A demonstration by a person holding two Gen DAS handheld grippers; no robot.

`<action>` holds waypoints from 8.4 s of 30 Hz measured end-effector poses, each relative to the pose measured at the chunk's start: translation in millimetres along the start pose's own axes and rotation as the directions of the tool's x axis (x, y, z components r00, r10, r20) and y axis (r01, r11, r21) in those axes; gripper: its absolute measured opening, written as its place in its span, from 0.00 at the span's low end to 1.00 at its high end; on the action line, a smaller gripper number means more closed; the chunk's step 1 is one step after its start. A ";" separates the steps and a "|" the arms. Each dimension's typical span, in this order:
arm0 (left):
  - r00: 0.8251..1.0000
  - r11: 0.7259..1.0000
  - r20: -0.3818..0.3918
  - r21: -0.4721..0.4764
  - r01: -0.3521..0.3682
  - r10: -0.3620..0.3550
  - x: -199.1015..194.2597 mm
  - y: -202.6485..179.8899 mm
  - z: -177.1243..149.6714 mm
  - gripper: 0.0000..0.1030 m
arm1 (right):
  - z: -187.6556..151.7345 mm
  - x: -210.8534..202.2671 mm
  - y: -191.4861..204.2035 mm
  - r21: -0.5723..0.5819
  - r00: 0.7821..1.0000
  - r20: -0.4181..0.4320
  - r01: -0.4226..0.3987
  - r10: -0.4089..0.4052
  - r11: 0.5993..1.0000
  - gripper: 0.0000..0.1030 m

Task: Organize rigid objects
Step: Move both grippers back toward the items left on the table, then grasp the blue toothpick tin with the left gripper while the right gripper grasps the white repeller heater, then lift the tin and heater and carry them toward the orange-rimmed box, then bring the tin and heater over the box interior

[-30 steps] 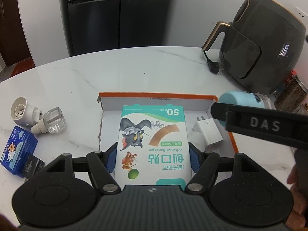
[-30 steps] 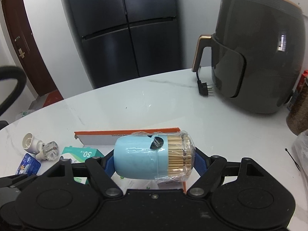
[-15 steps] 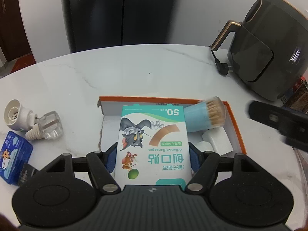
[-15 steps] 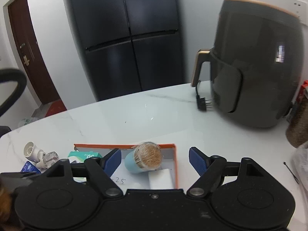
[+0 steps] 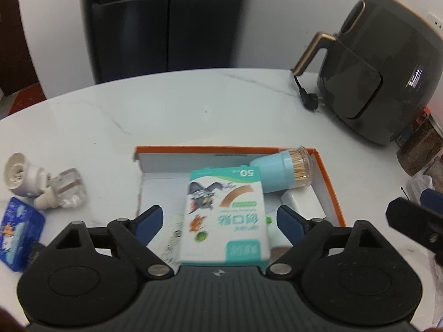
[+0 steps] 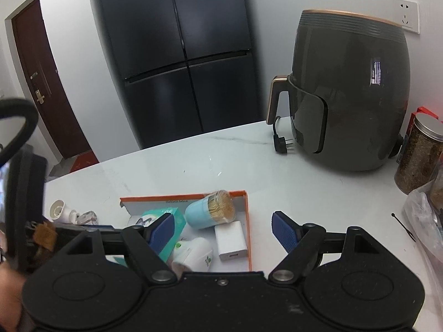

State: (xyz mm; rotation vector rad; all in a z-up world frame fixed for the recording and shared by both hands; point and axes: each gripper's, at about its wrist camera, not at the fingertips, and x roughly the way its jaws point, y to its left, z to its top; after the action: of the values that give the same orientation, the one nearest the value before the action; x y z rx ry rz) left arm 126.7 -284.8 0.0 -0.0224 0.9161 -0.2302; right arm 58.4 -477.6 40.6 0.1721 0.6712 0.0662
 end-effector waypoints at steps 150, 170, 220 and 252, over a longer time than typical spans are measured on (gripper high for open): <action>0.974 0.942 0.035 -0.264 -0.207 0.224 -112.8 251.8 -97.8 0.61 | -68.5 40.8 272.7 -0.250 0.951 -0.128 -0.306 0.282 0.918 0.72; 0.968 0.958 0.089 -0.193 -0.214 0.234 -152.5 174.6 -106.2 0.61 | -75.7 -33.2 211.4 -0.165 0.972 -0.082 -0.229 0.218 0.959 0.72; 0.982 0.982 0.094 -0.111 -0.153 0.163 -148.3 91.4 -116.5 0.61 | -90.5 -76.0 134.2 -0.075 0.988 -0.050 -0.150 0.146 0.986 0.72; 0.990 0.995 0.095 -0.030 -0.098 0.100 -137.0 41.8 -113.9 0.61 | -89.7 -92.4 83.2 -0.013 0.997 -0.016 -0.082 0.082 0.997 0.72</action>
State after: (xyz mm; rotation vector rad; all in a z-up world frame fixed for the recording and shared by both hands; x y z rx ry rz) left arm -35.5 -206.8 32.9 -0.0116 0.8212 -0.1242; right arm -70.2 -394.2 43.1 0.1861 0.6783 0.1512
